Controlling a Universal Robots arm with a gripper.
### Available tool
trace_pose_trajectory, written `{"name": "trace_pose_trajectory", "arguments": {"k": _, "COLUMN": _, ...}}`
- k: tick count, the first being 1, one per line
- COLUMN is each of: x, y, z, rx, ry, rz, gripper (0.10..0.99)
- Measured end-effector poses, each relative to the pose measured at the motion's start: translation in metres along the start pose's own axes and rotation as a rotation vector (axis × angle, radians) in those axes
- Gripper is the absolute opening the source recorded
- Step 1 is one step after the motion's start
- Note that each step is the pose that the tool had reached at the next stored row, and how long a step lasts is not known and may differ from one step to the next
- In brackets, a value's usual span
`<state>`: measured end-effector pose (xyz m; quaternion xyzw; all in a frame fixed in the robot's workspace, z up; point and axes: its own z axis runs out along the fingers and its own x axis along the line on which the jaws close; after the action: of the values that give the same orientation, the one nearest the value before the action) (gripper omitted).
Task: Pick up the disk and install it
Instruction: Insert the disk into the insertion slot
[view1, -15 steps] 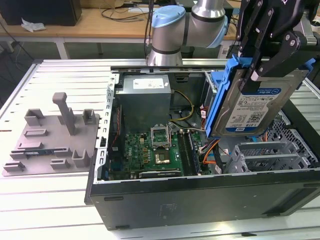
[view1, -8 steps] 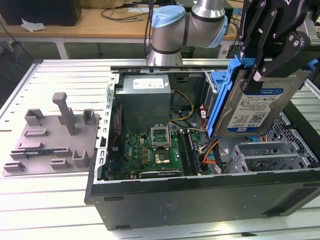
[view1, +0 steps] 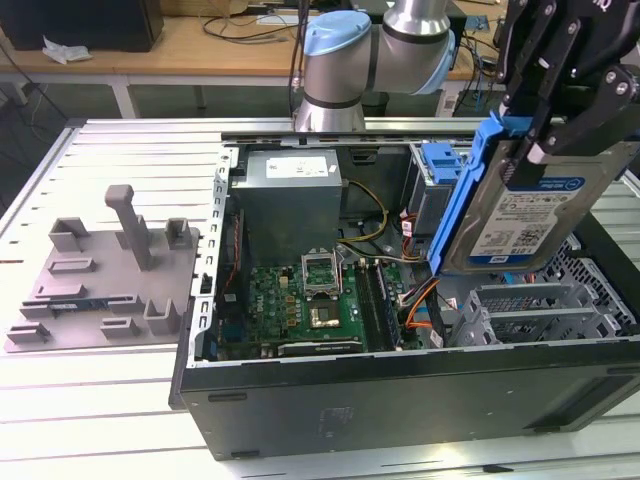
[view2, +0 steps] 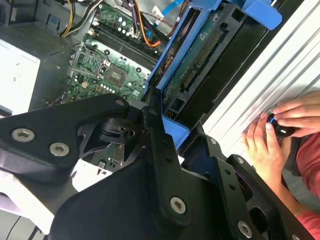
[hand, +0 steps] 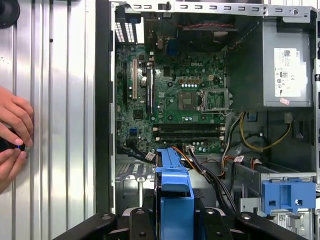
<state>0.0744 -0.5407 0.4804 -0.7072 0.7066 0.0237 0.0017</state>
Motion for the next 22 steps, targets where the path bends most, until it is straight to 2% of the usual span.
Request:
{"name": "trace_pose_trajectory", "arguments": {"k": 9, "x": 0.0062, "y": -0.0237, "z": -0.0004, "rx": 0.000, "ry": -0.0001, "rz": 0.000, "gripper": 0.365}}
{"name": "trace_pose_trajectory", "arguments": {"k": 15, "x": 0.0119, "y": -0.0334, "z": 0.0001, "rx": 0.000, "ry": -0.0002, "rz": 0.000, "gripper": 0.365}}
{"name": "trace_pose_trajectory", "arguments": {"k": 22, "x": 0.0143, "y": -0.0461, "z": 0.0015, "rx": 0.000, "ry": -0.0002, "rz": 0.000, "gripper": 0.365}}
